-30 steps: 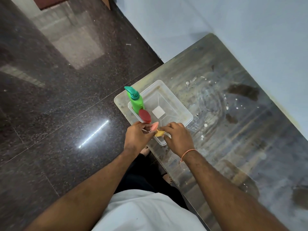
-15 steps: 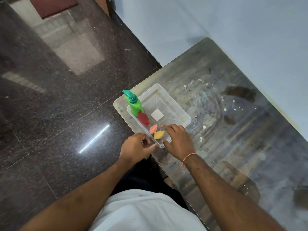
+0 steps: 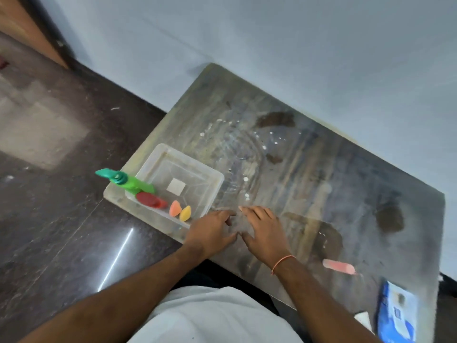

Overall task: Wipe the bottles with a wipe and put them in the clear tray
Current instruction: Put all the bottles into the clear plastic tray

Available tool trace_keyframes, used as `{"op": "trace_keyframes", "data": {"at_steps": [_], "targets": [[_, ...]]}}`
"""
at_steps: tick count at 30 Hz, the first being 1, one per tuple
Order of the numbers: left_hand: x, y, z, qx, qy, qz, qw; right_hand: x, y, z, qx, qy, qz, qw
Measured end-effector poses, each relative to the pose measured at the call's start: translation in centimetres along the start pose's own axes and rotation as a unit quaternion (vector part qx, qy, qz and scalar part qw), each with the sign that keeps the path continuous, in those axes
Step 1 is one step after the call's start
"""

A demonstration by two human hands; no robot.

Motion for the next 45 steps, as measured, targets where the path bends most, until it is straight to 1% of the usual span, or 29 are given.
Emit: {"op": "trace_keyframes", "data": {"at_steps": [5,12,16,20,24,27,32,40,45], "targets": [[5.1,-5.2,-2.4,-0.064,-0.052,-0.018,0.996,7.2,1.2,4.9,0.037,-0.085,0.007,0.996],[12.2,-14.8,-4.0,-0.140,-0.082,-0.043,0.986,17.7,1.2,12.9,0.043,-0.187,-0.003,0.981],[14.9,-20.2,-4.5,-0.154,-0.089,-0.050,0.983,23.1,0.6,16.7,0.038,-0.216,-0.015,0.976],[16.5,-25.4,-4.9,-0.181,-0.076,-0.069,0.978,27.1,-0.5,19.5,0.045,-0.231,-0.017,0.972],[17.1,-29.2,-5.2,-0.193,-0.054,-0.088,0.976,29.9,-2.3,21.0,0.018,-0.230,-0.024,0.973],[17.8,-30.6,-5.3,-0.178,-0.061,-0.099,0.977,30.9,-3.6,21.4,0.002,-0.218,-0.032,0.975],[18.8,-30.9,-5.6,-0.143,-0.074,-0.107,0.981,31.5,-4.5,21.3,-0.005,-0.202,-0.057,0.978],[18.4,-29.3,-5.4,-0.119,-0.060,-0.096,0.986,30.4,-4.2,19.8,0.038,-0.164,-0.093,0.981],[17.0,-25.8,-5.3,-0.091,-0.049,-0.062,0.993,28.1,-3.2,17.4,0.063,-0.132,-0.103,0.984]]}}
Point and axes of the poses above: each hand's wrist, its own z-axis away from the middle knuckle, its own y-axis out of the back of the hand, x = y × z, the point moved 8 cm from there along -z, towards the middle knuckle, and after that the axes turned 13 degrees about z, right-handed, at the moved point
